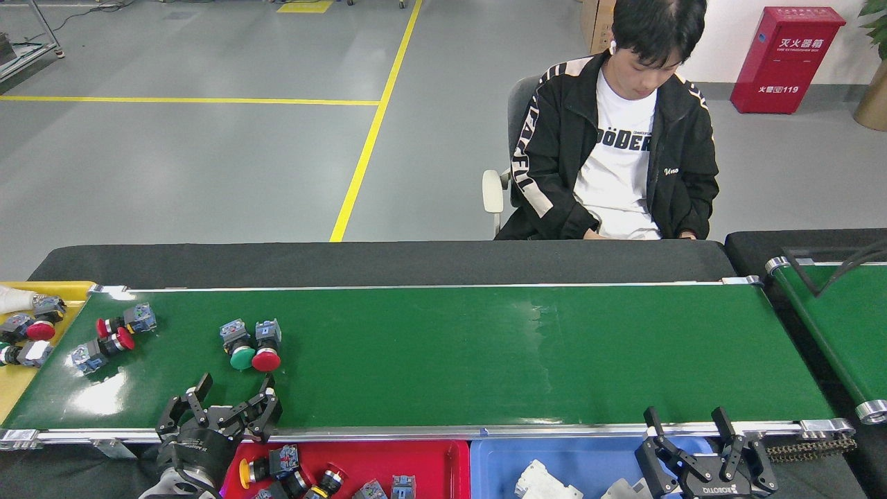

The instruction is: Pick switch part from conveyor to tray

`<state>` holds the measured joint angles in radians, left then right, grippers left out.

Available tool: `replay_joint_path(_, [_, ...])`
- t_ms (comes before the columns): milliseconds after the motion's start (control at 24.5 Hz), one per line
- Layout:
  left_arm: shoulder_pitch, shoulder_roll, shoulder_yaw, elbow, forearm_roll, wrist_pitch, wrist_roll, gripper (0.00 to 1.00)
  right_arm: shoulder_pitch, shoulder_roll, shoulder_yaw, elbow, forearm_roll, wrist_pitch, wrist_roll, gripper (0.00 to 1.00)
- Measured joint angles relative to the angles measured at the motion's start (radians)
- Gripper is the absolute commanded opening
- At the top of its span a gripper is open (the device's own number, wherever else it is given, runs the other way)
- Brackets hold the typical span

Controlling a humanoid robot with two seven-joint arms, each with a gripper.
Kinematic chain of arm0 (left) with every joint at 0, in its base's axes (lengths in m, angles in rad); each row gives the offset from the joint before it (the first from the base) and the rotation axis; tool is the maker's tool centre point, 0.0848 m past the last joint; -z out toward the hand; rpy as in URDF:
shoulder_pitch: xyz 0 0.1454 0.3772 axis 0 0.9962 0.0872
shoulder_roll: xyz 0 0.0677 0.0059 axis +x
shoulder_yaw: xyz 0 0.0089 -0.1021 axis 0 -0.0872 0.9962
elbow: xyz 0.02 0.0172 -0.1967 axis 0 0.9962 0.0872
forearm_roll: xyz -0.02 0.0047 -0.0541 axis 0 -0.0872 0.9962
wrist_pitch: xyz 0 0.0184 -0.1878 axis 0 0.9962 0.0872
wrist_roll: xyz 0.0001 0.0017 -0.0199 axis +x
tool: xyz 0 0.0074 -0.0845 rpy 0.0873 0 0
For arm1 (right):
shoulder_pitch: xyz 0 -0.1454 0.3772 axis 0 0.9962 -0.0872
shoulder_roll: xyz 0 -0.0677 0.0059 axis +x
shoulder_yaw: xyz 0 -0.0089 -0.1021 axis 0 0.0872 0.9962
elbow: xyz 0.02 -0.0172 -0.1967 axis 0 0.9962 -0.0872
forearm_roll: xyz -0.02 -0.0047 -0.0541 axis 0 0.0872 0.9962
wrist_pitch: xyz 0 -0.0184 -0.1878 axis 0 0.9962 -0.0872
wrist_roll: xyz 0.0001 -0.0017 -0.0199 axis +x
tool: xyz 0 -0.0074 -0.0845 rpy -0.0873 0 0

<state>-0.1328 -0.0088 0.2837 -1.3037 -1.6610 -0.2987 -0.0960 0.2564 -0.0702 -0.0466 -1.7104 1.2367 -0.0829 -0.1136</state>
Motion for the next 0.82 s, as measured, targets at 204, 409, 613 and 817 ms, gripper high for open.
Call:
replay_joint_path(204, [-0.077,0.032,0.000,0.097,0.000,0.029,-0.001,1.00,0.000,0.000,0.000,0.000,0.000,0.000,0.000,0.97])
replay_joint_path(409, [-0.187,0.073,0.000,0.228,0.000,0.065,-0.004,0.95,0.000,0.000,0.000,0.000,0.000,0.000,0.000,0.97])
replay_joint_path(613, [-0.276,0.162,-0.039,0.389,0.016,0.072,0.003,0.28,0.000,0.000,0.000,0.000,0.000,0.000,0.000,0.97])
replay_joint_path(817, [-0.323,0.210,-0.070,0.484,0.067,0.029,0.011,0.01,0.000,0.000,0.000,0.000,0.000,0.000,0.000,0.97])
